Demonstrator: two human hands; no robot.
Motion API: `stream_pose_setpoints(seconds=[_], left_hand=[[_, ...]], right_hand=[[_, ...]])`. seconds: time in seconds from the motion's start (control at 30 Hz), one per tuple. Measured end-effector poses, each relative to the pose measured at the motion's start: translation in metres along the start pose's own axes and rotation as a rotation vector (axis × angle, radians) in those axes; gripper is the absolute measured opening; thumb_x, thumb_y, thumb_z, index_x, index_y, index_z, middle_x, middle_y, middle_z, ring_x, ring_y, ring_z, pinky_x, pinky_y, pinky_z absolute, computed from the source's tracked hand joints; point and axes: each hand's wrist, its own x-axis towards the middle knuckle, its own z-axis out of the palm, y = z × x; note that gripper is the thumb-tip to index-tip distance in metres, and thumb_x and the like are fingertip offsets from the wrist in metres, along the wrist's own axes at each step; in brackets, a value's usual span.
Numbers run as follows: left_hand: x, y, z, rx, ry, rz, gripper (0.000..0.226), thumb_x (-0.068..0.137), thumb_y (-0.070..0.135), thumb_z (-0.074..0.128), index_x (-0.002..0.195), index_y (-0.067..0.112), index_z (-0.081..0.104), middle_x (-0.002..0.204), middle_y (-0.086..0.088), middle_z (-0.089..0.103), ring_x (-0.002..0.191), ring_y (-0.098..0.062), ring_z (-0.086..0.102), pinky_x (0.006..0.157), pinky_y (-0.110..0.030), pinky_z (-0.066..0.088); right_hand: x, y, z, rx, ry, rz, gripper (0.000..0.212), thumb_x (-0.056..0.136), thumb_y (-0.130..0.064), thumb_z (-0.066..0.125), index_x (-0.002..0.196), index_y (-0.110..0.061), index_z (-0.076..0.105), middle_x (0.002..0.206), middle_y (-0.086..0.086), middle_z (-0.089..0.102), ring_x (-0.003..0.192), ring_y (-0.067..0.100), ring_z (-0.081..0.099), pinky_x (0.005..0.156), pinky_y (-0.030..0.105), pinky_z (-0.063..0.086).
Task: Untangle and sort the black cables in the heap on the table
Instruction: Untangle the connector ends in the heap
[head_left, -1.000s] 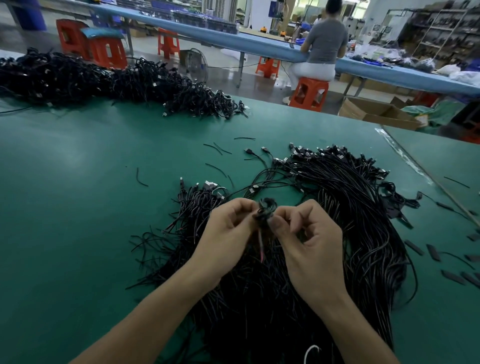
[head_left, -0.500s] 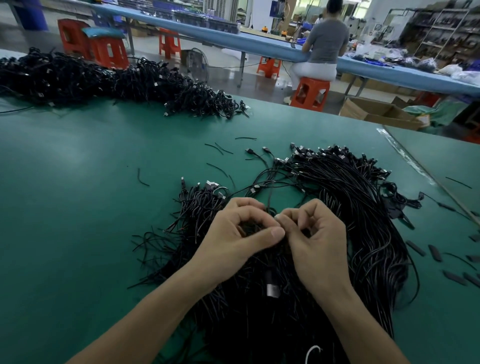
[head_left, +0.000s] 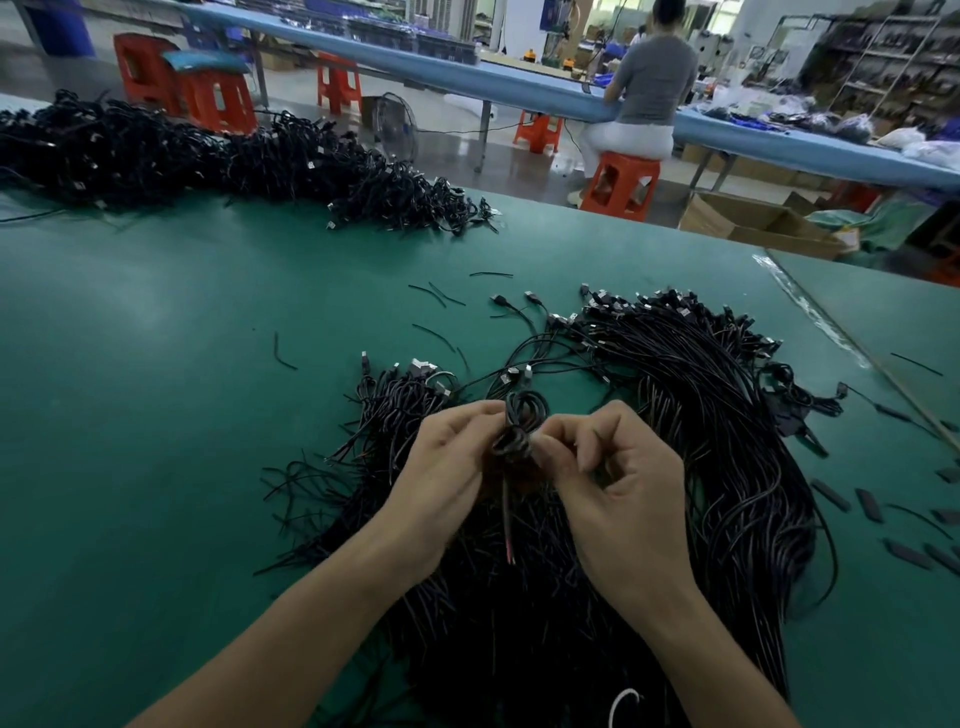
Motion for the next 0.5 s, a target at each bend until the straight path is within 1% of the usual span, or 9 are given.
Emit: stream_pose_setpoints(seconds=[0.07,0.1,0.13,0.17,0.23,0.3,0.37,0.43,0.5], left_hand=[[0.005,-0.001,-0.003,-0.032,-0.002,-0.048,0.034,0.1,0.027,0.046,0.094,0.018,0.078,0.098,-0.01,0.073,0.086,-0.019,0.068,0.082,-0.04,0.057],[0.007,-0.001,-0.005,-0.017,-0.03,-0.053,0.036,0.096,0.036,0.046,0.099,0.018,0.077,0.104,-0.012,0.073,0.094,-0.022,0.067,0.088,-0.044,0.053],[0.007,0.0,-0.007,-0.005,-0.058,-0.046,0.039,0.092,0.043,0.048,0.101,0.019,0.077,0.107,-0.011,0.074,0.099,-0.023,0.066,0.091,-0.044,0.051],[0.007,0.0,-0.008,0.01,-0.094,-0.022,0.037,0.09,0.045,0.052,0.102,0.02,0.077,0.107,-0.009,0.074,0.102,-0.022,0.067,0.091,-0.04,0.051],[0.005,0.0,-0.009,0.082,-0.178,0.074,0.025,0.088,0.035,0.064,0.105,0.022,0.077,0.105,-0.008,0.075,0.101,-0.018,0.067,0.089,-0.03,0.053],[0.003,-0.002,-0.01,0.181,-0.231,0.149,0.025,0.086,0.023,0.07,0.111,0.025,0.075,0.095,-0.011,0.071,0.09,-0.017,0.062,0.087,-0.029,0.052],[0.003,-0.005,-0.014,0.257,-0.247,0.202,0.029,0.089,0.017,0.071,0.116,0.027,0.073,0.086,-0.006,0.064,0.079,-0.013,0.052,0.077,-0.022,0.047],[0.003,-0.007,-0.016,0.365,-0.244,0.278,0.03,0.09,0.013,0.071,0.117,0.026,0.073,0.089,-0.002,0.061,0.076,-0.007,0.05,0.071,-0.018,0.042],[0.005,-0.009,-0.018,0.482,-0.231,0.347,0.031,0.09,0.016,0.071,0.119,0.026,0.071,0.094,0.0,0.061,0.078,-0.009,0.053,0.067,-0.022,0.044]], right_hand=[[-0.001,0.002,-0.001,-0.044,-0.003,-0.004,0.043,0.087,-0.003,0.071,0.066,-0.027,0.041,0.076,-0.003,0.066,0.082,0.015,0.067,0.074,0.023,0.055],[-0.001,0.004,-0.001,-0.065,-0.007,0.002,0.045,0.087,-0.003,0.07,0.066,-0.028,0.04,0.077,-0.003,0.066,0.083,0.016,0.068,0.074,0.023,0.054],[-0.002,0.005,-0.001,-0.084,-0.01,0.007,0.046,0.087,-0.002,0.07,0.065,-0.029,0.04,0.077,-0.004,0.067,0.083,0.015,0.068,0.074,0.022,0.054],[-0.002,0.006,0.0,-0.099,-0.012,0.011,0.046,0.086,0.0,0.07,0.065,-0.029,0.041,0.077,-0.006,0.067,0.084,0.014,0.069,0.073,0.02,0.054],[-0.002,0.01,-0.002,-0.11,-0.006,0.028,0.046,0.087,0.003,0.069,0.064,-0.025,0.039,0.072,-0.007,0.066,0.08,0.012,0.069,0.07,0.021,0.055],[0.0,0.014,-0.003,-0.121,0.019,0.069,0.045,0.086,0.007,0.067,0.063,-0.02,0.038,0.069,0.002,0.063,0.076,0.016,0.068,0.066,0.025,0.055],[0.001,0.017,-0.004,-0.102,0.05,0.134,0.046,0.085,0.009,0.067,0.062,-0.018,0.038,0.071,0.013,0.063,0.076,0.012,0.068,0.068,0.024,0.055],[0.0,0.019,-0.004,-0.024,0.059,0.219,0.048,0.084,0.009,0.068,0.06,-0.022,0.04,0.072,0.011,0.066,0.075,0.011,0.069,0.072,0.023,0.056],[0.001,0.021,-0.005,0.118,0.033,0.333,0.046,0.084,0.005,0.07,0.061,-0.023,0.042,0.07,0.005,0.068,0.072,0.011,0.066,0.071,0.022,0.055]])
